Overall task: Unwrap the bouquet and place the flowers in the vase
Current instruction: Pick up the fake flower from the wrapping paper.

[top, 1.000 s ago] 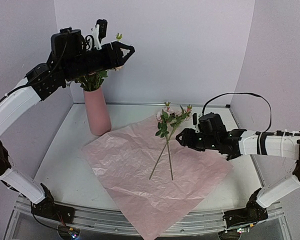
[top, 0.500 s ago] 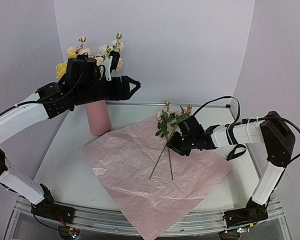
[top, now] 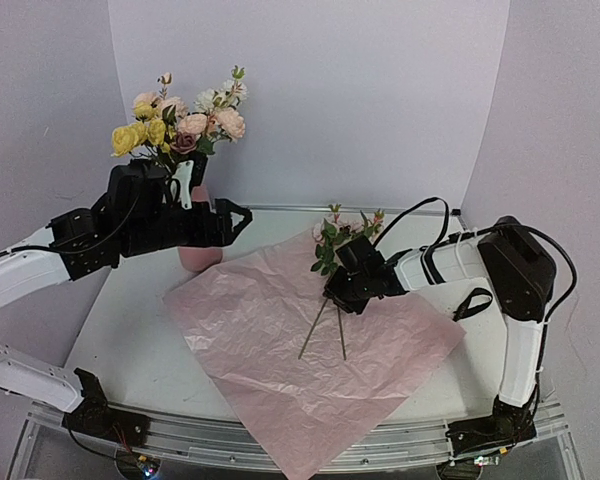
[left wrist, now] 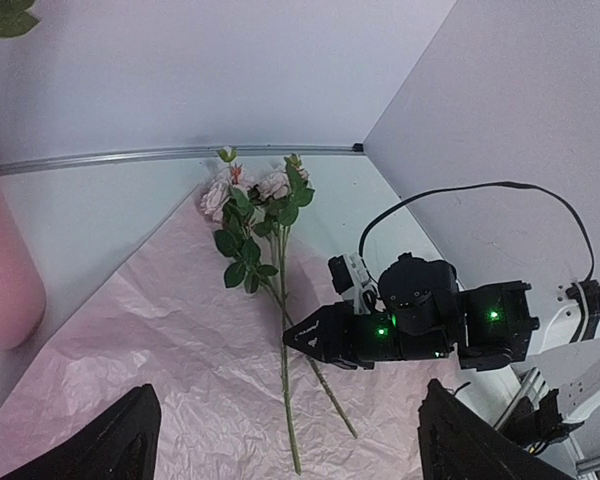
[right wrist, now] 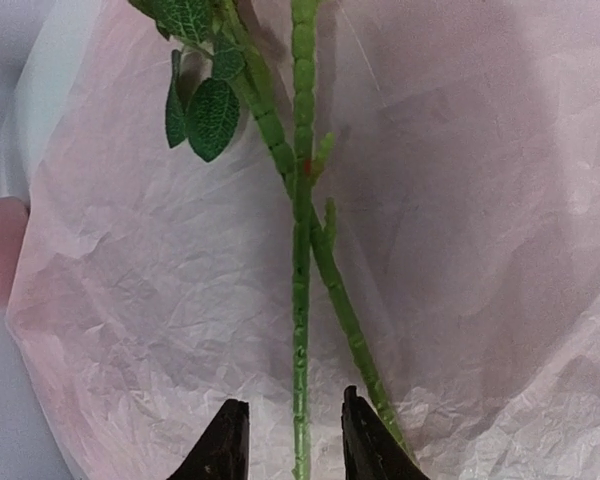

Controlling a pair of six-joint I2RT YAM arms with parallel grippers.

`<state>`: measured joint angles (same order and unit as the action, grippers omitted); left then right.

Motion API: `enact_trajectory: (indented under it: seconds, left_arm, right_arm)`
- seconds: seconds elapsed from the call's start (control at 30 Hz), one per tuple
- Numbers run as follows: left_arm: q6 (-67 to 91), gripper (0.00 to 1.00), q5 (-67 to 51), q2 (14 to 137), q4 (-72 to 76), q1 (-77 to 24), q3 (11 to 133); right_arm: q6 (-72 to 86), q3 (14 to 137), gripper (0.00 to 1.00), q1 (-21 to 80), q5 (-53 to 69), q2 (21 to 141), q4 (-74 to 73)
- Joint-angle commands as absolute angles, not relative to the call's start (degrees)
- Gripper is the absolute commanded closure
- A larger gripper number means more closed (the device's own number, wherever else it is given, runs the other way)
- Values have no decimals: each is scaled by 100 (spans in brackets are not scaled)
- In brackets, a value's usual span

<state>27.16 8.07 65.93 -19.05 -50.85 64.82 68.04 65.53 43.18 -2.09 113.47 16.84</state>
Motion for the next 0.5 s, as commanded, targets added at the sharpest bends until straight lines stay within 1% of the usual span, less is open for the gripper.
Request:
enact_trajectory:
  seconds: [0.0, 0.17, 0.4, 0.47]
  left_arm:
    - [2773, 8, 1191, 6229, -1767, -5089, 6225]
    - [2728, 8, 1679, 6000, -1798, -5089, 5945]
    - [2663, 8, 1855, 6022, -1923, -5089, 5926]
    - [2671, 8, 1946, 5986, -1935, -5089, 5905]
  right_arm:
    - [7085, 6882, 68, 4351, -473, 11588, 1403]
    - [7201, 7010, 72, 4351, -660, 11734, 1333]
    - [7317, 7228, 77, 4333, -653, 11962, 1310]
    - [7321, 7273, 80, 4333, -618, 11948, 1310]
